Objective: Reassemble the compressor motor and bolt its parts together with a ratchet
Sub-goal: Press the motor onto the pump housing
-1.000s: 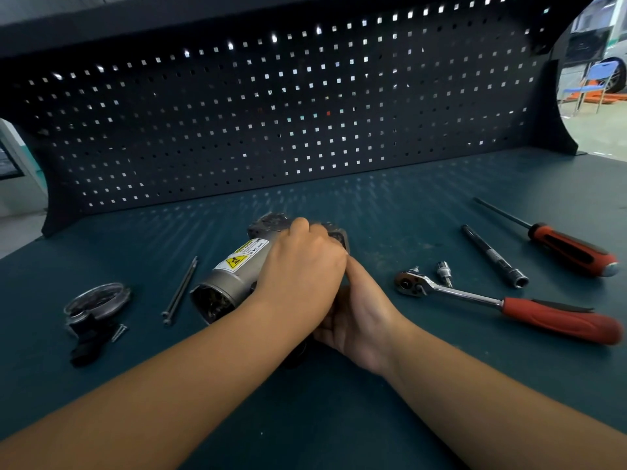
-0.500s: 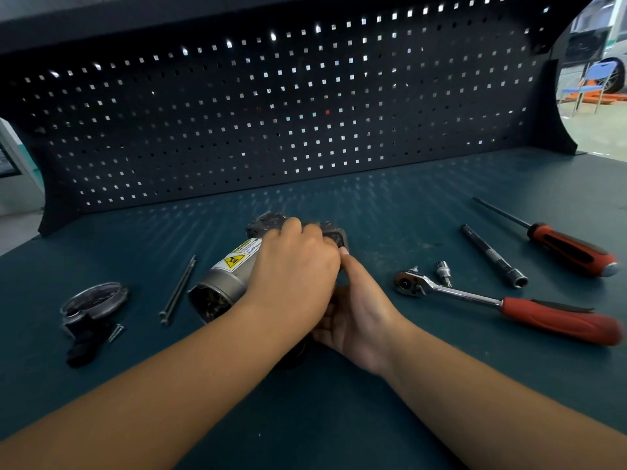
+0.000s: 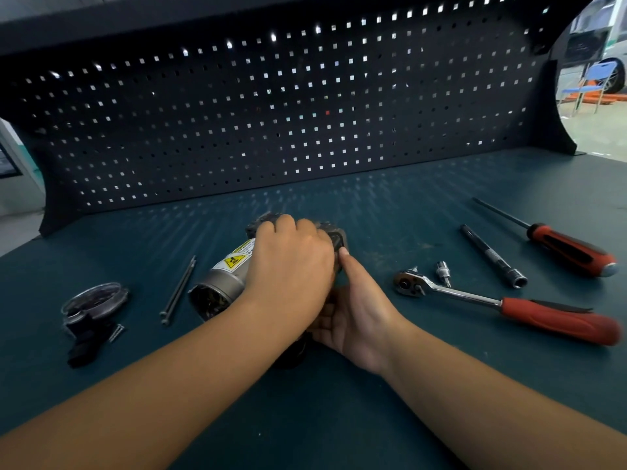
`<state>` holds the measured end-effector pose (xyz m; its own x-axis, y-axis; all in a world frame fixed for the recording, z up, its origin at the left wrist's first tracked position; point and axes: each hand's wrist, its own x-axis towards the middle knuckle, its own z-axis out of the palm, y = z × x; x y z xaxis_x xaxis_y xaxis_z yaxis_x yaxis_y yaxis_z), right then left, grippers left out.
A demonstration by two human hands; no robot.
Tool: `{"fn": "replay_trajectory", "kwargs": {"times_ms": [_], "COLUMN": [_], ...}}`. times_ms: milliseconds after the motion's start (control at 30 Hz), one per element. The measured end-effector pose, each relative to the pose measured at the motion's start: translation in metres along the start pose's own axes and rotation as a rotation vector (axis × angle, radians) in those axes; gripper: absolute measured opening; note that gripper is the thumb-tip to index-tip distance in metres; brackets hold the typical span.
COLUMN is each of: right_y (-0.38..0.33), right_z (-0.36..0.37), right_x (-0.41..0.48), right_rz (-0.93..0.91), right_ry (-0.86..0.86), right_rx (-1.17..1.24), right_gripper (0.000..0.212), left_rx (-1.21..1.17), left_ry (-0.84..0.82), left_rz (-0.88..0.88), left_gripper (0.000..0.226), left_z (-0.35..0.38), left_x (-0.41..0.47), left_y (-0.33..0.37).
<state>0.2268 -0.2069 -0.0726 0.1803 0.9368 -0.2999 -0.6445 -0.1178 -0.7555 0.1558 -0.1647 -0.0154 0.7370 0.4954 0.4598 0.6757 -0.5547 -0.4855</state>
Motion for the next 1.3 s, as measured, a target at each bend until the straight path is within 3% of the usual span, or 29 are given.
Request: {"fn": "replay_trajectory", "kwargs": {"times_ms": [167, 800, 1033, 1133, 1300], "right_y": [-0.001, -0.001, -0.003, -0.006, -0.011], "right_z": [0.000, -0.001, -0.003, -0.005, -0.002], "right_x": [-0.002, 0.002, 0.001, 0.001, -0.004], "right_rz": [0.004, 0.002, -0.017, -0.028, 0.026], "right_ry": [-0.001, 0.015, 0.007, 0.025, 0.051], "right_rx": [0.011, -0.010, -0.025, -0.105, -0.307], "right_gripper": [0.066, 0.071, 0.068, 0.070, 0.071], "left_rx": [-0.078, -0.012, -0.236, -0.376, -0.256], "left_ry": [-0.013, -0.021, 0.063, 0.073, -0.066], "left_rz": [0.069, 0.060, -0.067, -0.124, -0.085], "left_gripper": [0.020, 0.027, 0.039, 0.056, 0.083], "left_z": [0.000, 0.007, -0.003, -0.011, 0.006], "left_x": [0.001, 0.008, -0.012, -0.038, -0.081], "left_y": [0.005, 0.002, -0.012, -0.021, -0.019]}}
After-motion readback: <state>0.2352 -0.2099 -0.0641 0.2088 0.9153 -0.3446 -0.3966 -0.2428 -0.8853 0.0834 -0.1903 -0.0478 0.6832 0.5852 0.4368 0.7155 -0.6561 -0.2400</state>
